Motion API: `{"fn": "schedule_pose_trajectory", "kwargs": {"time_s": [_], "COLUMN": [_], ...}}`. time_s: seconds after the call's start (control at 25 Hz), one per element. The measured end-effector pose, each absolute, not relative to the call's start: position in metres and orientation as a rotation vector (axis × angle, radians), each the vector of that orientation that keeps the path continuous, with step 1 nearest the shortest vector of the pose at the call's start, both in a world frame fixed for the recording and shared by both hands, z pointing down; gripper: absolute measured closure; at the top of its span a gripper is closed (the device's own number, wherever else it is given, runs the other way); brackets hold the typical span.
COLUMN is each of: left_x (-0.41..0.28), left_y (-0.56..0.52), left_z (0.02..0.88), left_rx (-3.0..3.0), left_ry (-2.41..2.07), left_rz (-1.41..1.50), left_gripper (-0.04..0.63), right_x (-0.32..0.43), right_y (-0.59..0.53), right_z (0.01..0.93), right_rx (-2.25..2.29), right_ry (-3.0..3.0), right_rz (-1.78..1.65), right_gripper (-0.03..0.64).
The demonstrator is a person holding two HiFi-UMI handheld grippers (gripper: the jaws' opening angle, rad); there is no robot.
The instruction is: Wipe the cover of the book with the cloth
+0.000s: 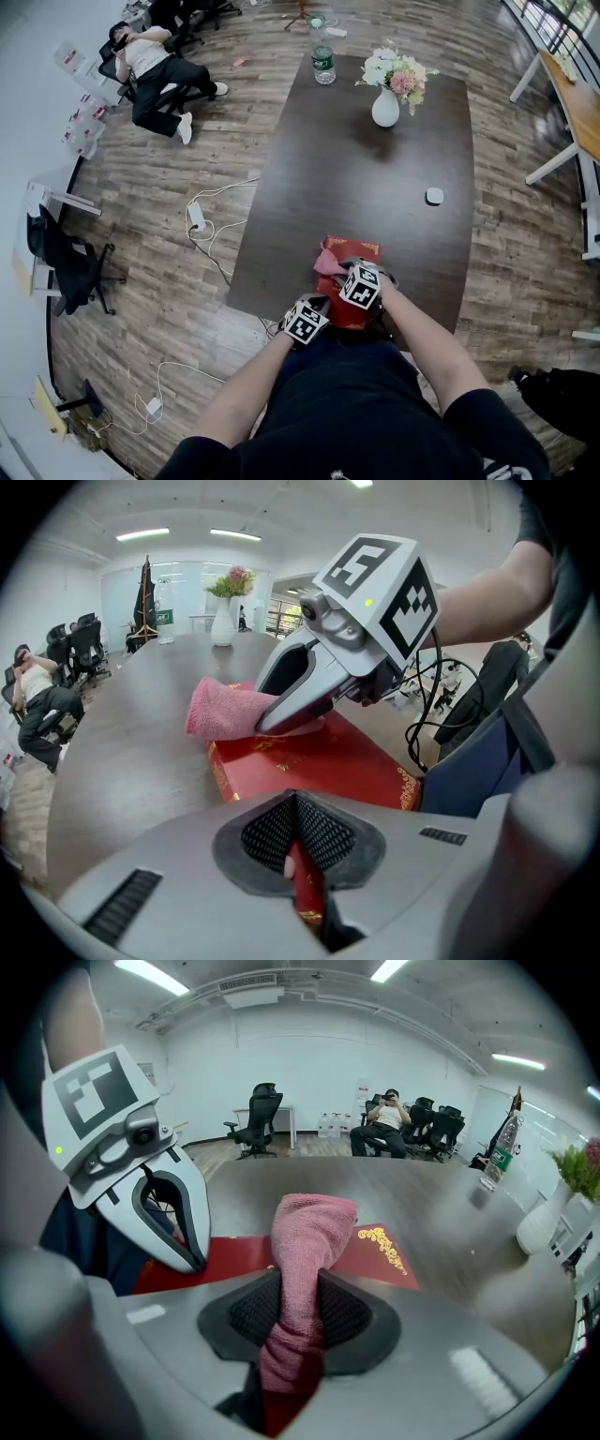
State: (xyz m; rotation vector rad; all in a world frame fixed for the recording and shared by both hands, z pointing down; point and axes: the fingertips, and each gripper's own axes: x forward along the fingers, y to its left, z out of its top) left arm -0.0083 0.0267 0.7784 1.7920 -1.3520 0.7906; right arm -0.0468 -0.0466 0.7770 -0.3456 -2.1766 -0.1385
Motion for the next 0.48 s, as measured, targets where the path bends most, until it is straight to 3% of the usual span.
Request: {"fn": "schedule_pose_trajectory", "kwargs": {"time_s": [0.48], "left_x": [-0.008], "left_y": [0.028], "left_z": [0.781], "left_rx": [1.787], "left_ry": [-1.35], "left_rz": [0.793], "left_gripper": [0.6], "right_x": [-0.033], "right_y": [-0.052], "right_z": [0.779], "right_rx": [-0.335], "right_ry": [-2.165], "right_rz": [-0.143], "right_gripper": [0.503]}}
